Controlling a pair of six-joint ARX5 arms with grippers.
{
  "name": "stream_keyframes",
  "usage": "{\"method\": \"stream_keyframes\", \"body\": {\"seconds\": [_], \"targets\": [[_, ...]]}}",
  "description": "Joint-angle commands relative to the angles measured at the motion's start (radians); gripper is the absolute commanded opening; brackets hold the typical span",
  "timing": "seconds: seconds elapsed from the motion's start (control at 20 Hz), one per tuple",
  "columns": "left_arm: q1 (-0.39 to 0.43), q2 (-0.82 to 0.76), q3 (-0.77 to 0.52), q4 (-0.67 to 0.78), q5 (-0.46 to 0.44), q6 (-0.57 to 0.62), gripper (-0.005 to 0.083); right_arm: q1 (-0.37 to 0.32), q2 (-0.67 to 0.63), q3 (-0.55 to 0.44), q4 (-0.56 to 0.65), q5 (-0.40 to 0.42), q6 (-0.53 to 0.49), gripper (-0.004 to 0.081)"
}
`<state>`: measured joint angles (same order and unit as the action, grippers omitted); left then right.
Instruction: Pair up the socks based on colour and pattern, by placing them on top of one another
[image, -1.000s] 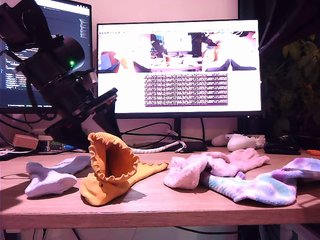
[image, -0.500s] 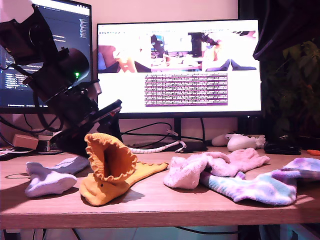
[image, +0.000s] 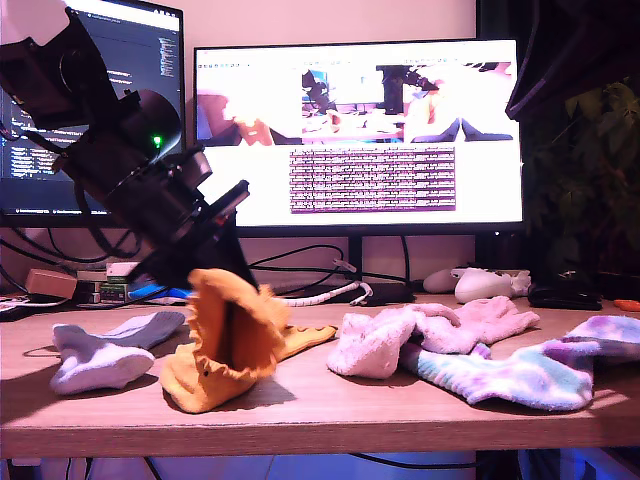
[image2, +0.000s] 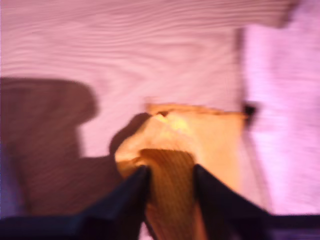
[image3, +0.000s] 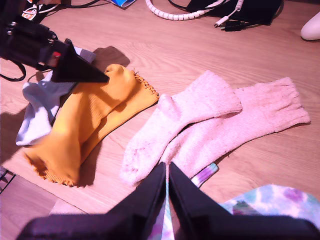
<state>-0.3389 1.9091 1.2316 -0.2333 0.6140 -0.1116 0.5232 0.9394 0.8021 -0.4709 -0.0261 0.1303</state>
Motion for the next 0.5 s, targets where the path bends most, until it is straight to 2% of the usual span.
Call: {"method": "stream_keyframes", "body": {"seconds": [0.0, 0.1, 0.2, 0.3, 0.35, 0.45], "targets": [[-0.013, 0.021, 0.016, 0.014, 0.048, 0.034, -0.0021, -0.002, 0.002, 0.000, 0.009, -0.001, 0.001, -0.0011], [-0.016, 0.021, 0.016, 0.026, 0.036, 0.042, -0.0021, -0.002, 0.002, 0.000, 0.009, -0.001, 0.001, -0.0011], [-0.024, 0.023, 0.016, 0.029, -0.061, 0.095, -0.0021, -0.002, 0.002, 0.000, 0.009, -0.001, 0.001, -0.0011], [-0.024, 0.027, 0.016, 0.061, -0.112, 0.117, -0.0006, -0.002, 0.002, 0.000, 0.010, -0.001, 0.001, -0.0011], [-0.024, 0.027, 0.016, 0.081, -0.137, 0.119, 0.0053, -0.002, 0.002, 0.000, 0.010, -0.001, 0.001, -0.0011], [-0.024, 0.027, 0.016, 0.097, -0.131, 0.120, 0.0278, -0.002, 0.002, 0.000, 0.010, -0.001, 0.001, -0.0011]]}}
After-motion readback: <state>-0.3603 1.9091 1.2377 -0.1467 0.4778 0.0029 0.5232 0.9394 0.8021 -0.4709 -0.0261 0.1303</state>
